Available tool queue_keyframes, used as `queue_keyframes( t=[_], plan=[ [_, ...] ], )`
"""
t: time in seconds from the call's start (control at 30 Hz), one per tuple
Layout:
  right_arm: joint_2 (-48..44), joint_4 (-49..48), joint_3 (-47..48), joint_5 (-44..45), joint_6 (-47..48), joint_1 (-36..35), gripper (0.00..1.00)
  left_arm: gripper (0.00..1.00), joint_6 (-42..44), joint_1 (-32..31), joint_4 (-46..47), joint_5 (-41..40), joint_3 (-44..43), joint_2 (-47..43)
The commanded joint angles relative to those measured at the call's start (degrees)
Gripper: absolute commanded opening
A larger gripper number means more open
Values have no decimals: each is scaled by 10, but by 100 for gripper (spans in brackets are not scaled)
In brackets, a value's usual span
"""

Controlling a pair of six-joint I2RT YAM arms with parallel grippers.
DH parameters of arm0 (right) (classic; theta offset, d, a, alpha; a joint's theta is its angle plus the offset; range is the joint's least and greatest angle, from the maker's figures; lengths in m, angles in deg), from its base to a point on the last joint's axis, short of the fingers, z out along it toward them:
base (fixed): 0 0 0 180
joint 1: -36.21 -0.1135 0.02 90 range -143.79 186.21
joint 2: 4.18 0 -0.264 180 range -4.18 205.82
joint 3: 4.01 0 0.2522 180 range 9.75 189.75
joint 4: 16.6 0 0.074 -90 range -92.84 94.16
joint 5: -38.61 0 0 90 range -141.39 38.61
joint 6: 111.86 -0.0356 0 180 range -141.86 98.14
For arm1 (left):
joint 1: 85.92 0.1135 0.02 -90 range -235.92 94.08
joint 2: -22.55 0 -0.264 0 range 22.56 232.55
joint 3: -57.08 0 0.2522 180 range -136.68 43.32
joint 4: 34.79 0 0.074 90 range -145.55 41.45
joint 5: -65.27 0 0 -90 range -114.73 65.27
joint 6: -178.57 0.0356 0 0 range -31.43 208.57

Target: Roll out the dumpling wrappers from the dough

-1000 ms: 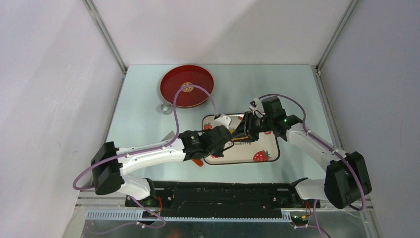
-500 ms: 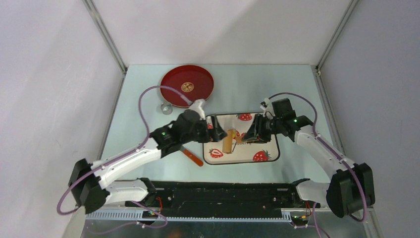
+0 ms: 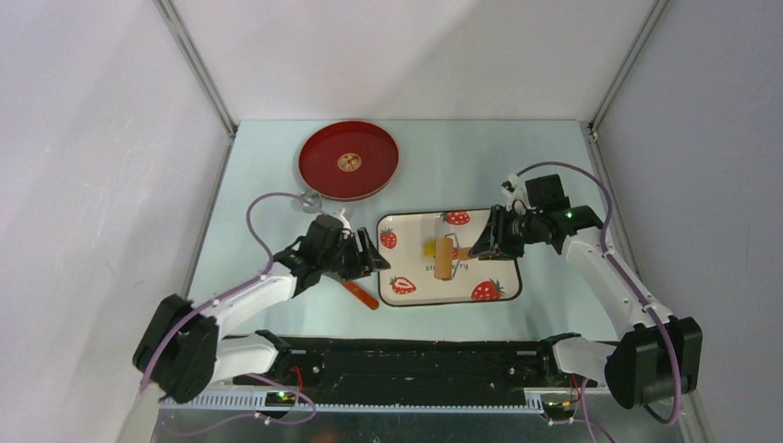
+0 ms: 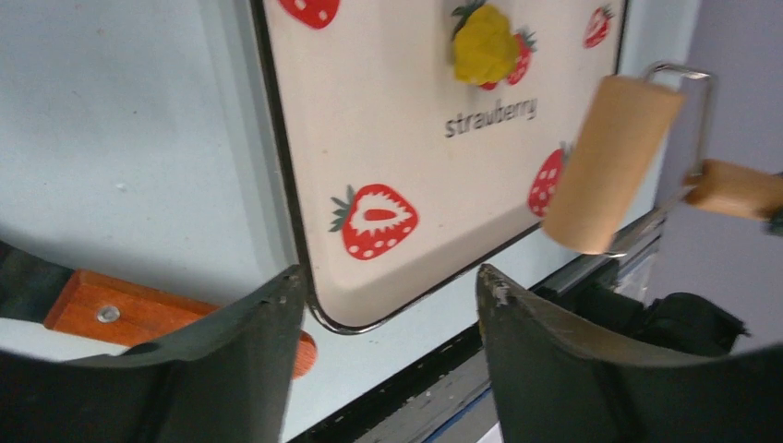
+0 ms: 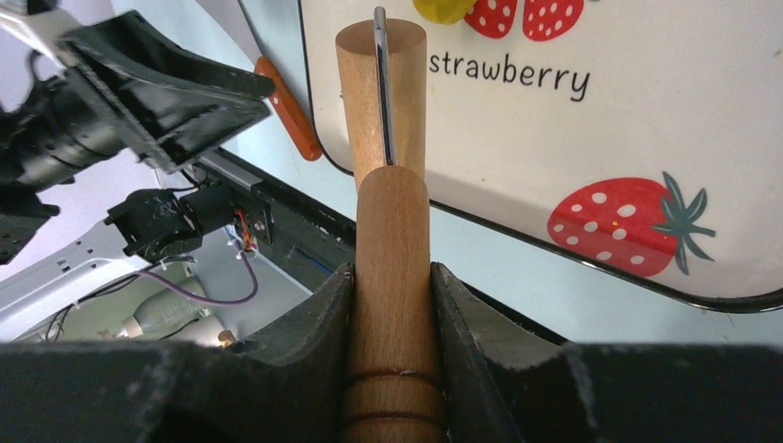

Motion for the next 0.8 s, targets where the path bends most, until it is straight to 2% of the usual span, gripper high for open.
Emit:
queue_keyframes(
  t=[0.0,0.13,0.37,0.53,0.67,0.77],
  plan=[
    [28,30,80,16,9,-8,0,60,32,7,36,28,-20,58],
    [54,54,119,51,15,-33,0,53,38,7,61,33,-32,122],
    [106,73,160,67,26,-46,0,43,30,7,99,41,-35,169],
    [175,126,248,71,41,-51,0,29,30,7,101,34,-25,182],
    [228,176,330,117,55,-68,0,17,30,7,101,32,-17,188],
    [248,200,360,143,61,-77,0,13,30,7,101,30,-14,191]
  ],
)
